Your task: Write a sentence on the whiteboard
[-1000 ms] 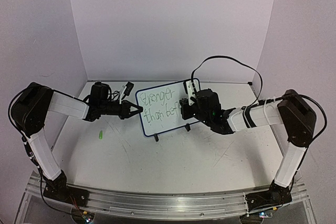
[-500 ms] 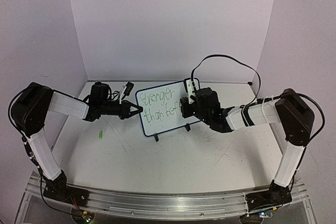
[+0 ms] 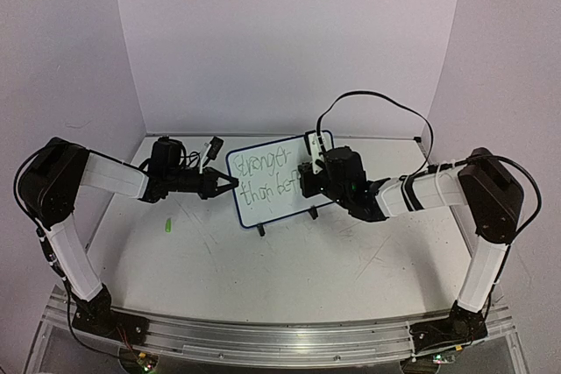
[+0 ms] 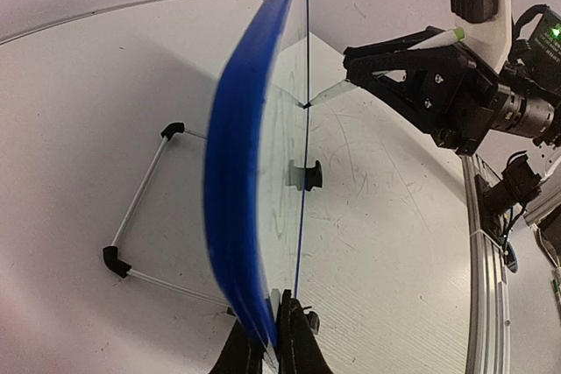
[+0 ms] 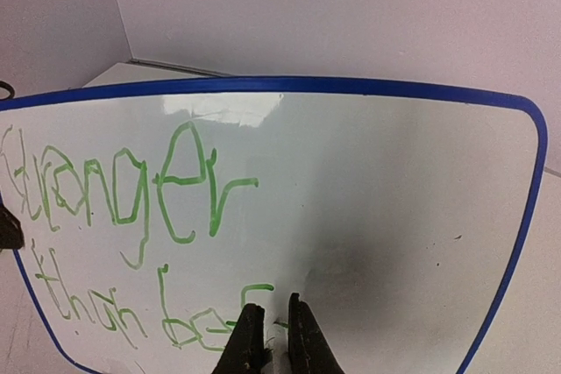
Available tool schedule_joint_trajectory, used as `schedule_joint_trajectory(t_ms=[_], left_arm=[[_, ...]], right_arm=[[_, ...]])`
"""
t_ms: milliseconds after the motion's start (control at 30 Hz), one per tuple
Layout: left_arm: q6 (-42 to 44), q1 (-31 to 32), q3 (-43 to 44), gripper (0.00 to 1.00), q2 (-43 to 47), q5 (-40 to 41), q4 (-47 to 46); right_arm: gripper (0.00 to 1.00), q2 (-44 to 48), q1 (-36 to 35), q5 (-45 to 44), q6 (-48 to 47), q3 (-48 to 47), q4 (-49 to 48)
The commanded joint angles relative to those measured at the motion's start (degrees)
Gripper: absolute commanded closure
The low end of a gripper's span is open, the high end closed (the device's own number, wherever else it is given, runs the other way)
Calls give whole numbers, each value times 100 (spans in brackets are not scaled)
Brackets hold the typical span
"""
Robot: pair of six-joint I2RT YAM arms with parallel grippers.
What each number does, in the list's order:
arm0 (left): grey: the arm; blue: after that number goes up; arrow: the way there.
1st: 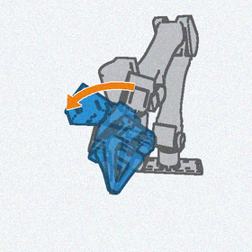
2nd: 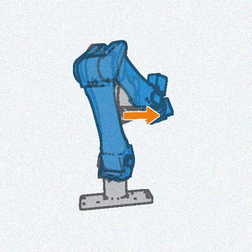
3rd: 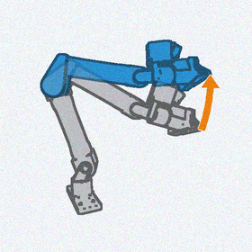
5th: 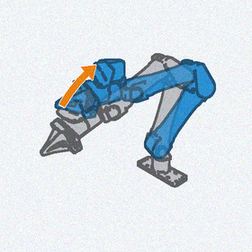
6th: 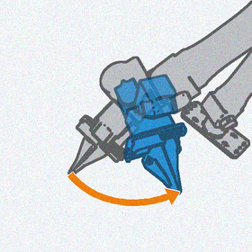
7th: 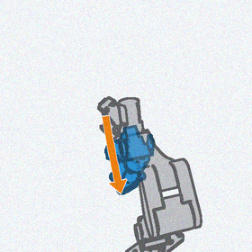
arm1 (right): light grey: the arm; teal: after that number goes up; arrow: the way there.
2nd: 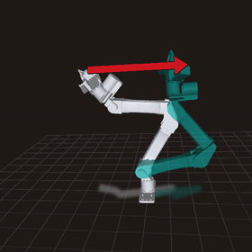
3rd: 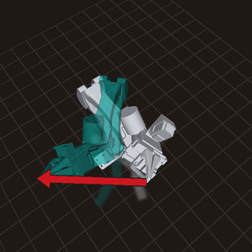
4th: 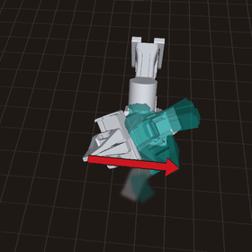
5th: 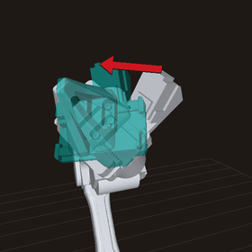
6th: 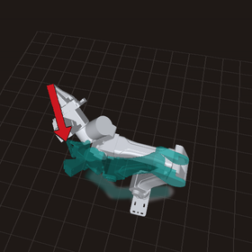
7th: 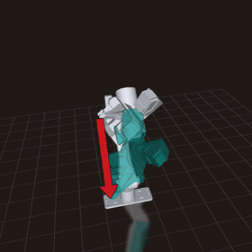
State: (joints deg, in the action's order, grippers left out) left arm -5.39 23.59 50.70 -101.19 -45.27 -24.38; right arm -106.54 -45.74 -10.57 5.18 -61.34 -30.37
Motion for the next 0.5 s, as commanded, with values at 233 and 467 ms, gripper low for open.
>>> schedule_joint_trajectory(t_ms=[233, 467], left_arm=[[723, -65, 98, 100, -52, 825, 414], [707, -67, 99, 100, -61, 818, 425]], right_arm=[[100, -37, -50, 82, 184, 169, -78], [100, -6, -57, -194, 226, 250, -15]])
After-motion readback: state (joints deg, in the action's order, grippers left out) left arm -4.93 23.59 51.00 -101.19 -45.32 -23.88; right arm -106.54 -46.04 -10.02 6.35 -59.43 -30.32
